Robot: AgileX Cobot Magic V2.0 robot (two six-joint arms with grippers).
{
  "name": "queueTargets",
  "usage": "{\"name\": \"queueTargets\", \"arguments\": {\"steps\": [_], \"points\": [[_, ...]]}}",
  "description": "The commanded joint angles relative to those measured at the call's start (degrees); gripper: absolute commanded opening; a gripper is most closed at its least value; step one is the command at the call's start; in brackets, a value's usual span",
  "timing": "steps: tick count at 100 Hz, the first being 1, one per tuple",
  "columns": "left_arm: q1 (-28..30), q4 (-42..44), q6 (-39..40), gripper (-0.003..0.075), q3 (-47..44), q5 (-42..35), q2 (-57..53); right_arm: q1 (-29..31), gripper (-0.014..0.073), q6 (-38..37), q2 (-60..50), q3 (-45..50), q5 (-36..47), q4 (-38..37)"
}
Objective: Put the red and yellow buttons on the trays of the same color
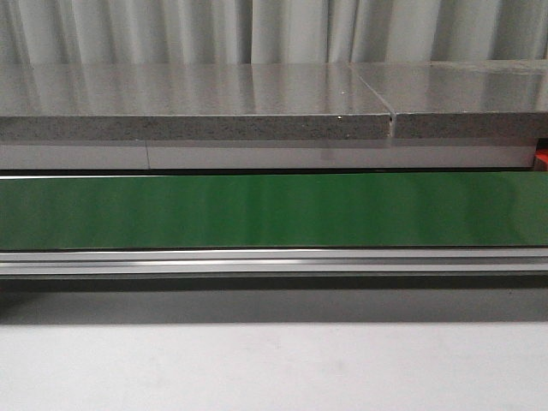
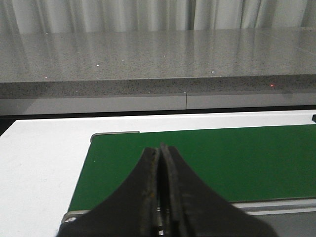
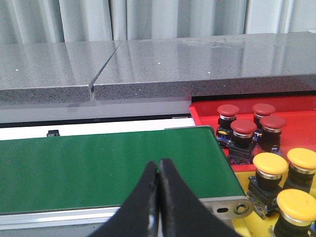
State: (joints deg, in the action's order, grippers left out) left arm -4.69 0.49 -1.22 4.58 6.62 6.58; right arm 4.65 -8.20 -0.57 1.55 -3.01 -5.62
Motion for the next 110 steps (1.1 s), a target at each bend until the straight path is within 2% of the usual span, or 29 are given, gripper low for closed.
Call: {"name": "queueTargets", "arguments": {"steps": [1,20,24,110], "points": [[0.8,0.8,2.2,-0.0021,-1.3,-6.6,-1.8,0.2,-0.0066,0.0,-0.6,-0.9,4.1,-0.4],[3.0,0.8,2.2,-0.0021,-7.4,-9.9,-7.8,0.2,-0.0066,0.0,-0.6,-0.9,4.1,-0.4],[3.2,0.8,2.2,-0.0021,-7.2,-6.6,-9.4,0.2,-0.0066,0.0,-0.6,-0.9,4.0,-0.4],[3.2,0.8,2.2,-0.0021,-7.2,-7.1,-9.1,0.2,-0.0066,0.0,-0.6,-0.9,3.9,-0.4]]}}
